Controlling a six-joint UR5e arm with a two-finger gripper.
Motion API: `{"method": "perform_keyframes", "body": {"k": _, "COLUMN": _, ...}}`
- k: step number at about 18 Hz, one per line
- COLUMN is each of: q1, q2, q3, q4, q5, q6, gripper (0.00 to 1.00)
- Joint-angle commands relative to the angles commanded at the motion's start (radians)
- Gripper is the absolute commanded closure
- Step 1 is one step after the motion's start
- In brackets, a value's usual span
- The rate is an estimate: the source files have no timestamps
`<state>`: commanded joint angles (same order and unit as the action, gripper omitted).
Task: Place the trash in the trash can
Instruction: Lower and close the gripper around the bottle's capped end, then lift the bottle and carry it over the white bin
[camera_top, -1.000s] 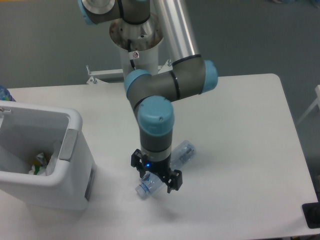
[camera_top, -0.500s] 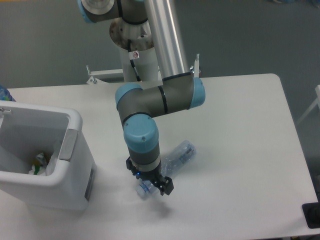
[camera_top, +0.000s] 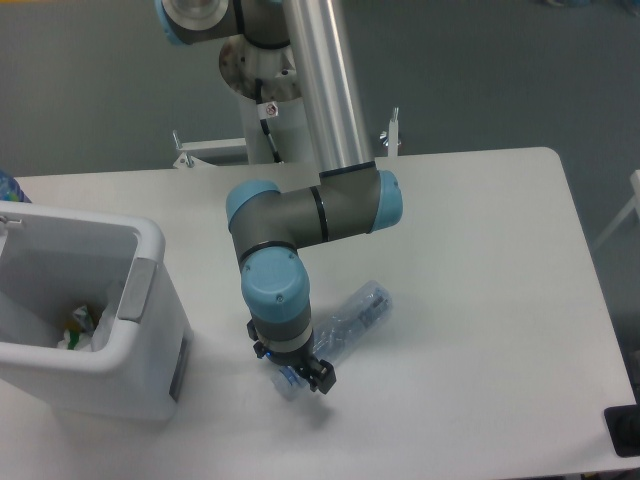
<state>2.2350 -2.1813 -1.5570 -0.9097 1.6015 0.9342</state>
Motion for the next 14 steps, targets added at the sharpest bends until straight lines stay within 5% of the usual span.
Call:
{"method": "perform_keyframes", "body": {"k": 2, "q1": 0.0, "q2": 0.005, "q3": 0.002, "q4": -0.006, "q5": 0.002, "q6": 0.032, "gripper": 0.64}}
{"method": "perform_keyframes", "body": {"k": 5, "q1": 0.003, "q2": 0.012, "q3": 0.015, "q4": -0.005, "q5": -0.003, "q6": 0.049, "gripper": 0.72}}
{"method": "perform_keyframes", "body": {"k": 10, "q1": 0.035, "q2": 0.026, "q3": 0.061, "q4": -0.006, "q5": -0.026, "q6": 0.049, "gripper": 0.72}}
{"method": "perform_keyframes", "body": {"k": 14, "q1": 0.101, "q2": 0.063, "q3": 0.09, "q4": -0.005, "q5": -0.176, "q6": 0.046, "gripper": 0.72}}
